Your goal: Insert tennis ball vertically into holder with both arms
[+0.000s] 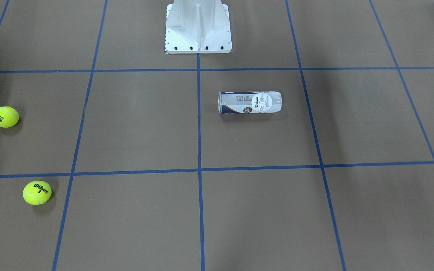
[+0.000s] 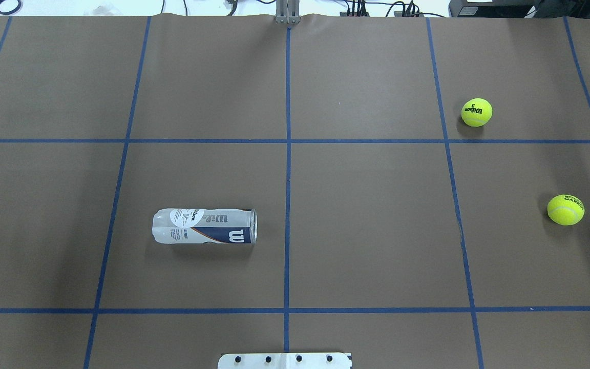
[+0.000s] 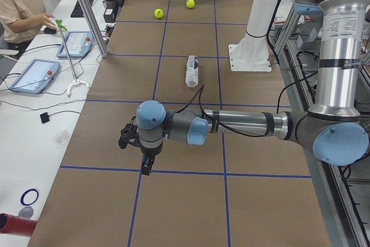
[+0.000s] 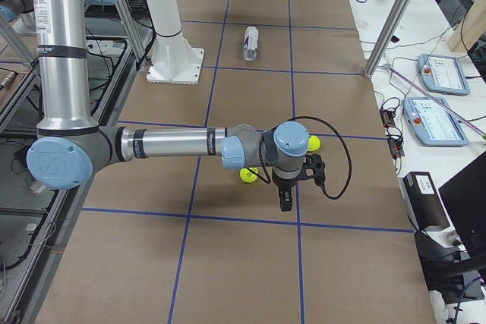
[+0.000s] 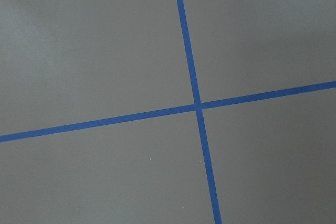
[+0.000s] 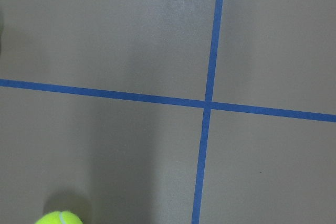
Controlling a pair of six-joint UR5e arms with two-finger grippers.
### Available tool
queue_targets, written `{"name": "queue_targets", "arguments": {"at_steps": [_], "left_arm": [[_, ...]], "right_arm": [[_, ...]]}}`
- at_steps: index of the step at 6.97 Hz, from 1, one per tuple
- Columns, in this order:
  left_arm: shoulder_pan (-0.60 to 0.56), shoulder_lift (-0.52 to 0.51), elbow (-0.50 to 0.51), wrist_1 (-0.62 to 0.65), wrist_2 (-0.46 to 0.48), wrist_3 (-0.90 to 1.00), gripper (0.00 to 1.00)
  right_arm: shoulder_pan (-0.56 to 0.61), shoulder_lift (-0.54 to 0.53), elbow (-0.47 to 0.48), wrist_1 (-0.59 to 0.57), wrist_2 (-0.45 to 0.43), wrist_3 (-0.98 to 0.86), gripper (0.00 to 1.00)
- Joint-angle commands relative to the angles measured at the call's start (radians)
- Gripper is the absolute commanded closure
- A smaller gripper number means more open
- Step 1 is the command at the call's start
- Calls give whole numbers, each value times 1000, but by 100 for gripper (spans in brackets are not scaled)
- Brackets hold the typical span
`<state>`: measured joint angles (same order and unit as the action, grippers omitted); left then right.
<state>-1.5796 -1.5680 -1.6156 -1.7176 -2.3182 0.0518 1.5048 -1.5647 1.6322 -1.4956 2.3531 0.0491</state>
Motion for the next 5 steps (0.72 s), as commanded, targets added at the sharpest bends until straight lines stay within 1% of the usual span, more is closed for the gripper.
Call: {"name": "queue_targets", "arguments": {"at_steps": [1, 2, 4, 5], "left_arm": [[7, -59, 43, -22, -4, -9, 0], [7, -72, 60, -22, -6, -15, 0], [9, -86, 62, -25, -7, -17, 0], [9, -89, 50, -71, -21, -13, 0]], "right_arm": [[0, 0, 0, 0, 0, 0, 0], [0, 0, 0, 0, 0, 0, 0], [0, -2, 0, 0, 0, 0, 0], [0, -2, 1, 0, 2, 0, 0]]}}
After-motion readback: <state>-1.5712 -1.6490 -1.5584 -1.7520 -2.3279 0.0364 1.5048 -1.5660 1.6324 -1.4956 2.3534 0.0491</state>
